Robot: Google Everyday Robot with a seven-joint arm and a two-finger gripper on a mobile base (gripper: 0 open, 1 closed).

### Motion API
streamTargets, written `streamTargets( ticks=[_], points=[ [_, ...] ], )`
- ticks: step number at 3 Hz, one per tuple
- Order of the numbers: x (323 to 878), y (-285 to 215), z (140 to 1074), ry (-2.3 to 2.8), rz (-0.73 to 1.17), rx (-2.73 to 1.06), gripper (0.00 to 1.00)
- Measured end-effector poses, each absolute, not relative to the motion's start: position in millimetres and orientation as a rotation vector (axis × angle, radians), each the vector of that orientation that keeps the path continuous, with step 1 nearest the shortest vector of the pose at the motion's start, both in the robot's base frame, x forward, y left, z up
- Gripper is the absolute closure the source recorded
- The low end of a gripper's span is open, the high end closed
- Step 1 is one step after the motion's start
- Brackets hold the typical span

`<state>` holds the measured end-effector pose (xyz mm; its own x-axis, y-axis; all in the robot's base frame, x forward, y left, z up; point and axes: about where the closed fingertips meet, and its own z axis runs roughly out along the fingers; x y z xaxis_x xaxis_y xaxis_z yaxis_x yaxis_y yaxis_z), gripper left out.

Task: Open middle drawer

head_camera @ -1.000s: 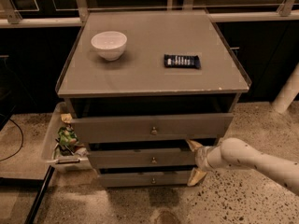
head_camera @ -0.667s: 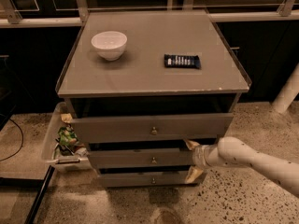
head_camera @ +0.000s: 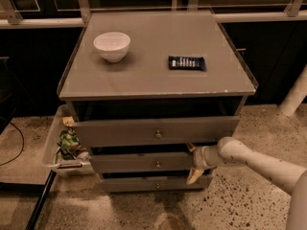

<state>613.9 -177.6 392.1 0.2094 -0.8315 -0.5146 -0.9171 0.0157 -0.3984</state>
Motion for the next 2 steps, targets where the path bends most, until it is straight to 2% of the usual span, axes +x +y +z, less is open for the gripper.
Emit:
streamTargets(
  ticks=[1, 2],
  points=[
    [614.4, -177.6, 392.2, 1.627, 0.163, -1.817, 0.18],
    [614.4, -177.6, 392.2, 1.627, 0.163, -1.817, 0.42]
  ],
)
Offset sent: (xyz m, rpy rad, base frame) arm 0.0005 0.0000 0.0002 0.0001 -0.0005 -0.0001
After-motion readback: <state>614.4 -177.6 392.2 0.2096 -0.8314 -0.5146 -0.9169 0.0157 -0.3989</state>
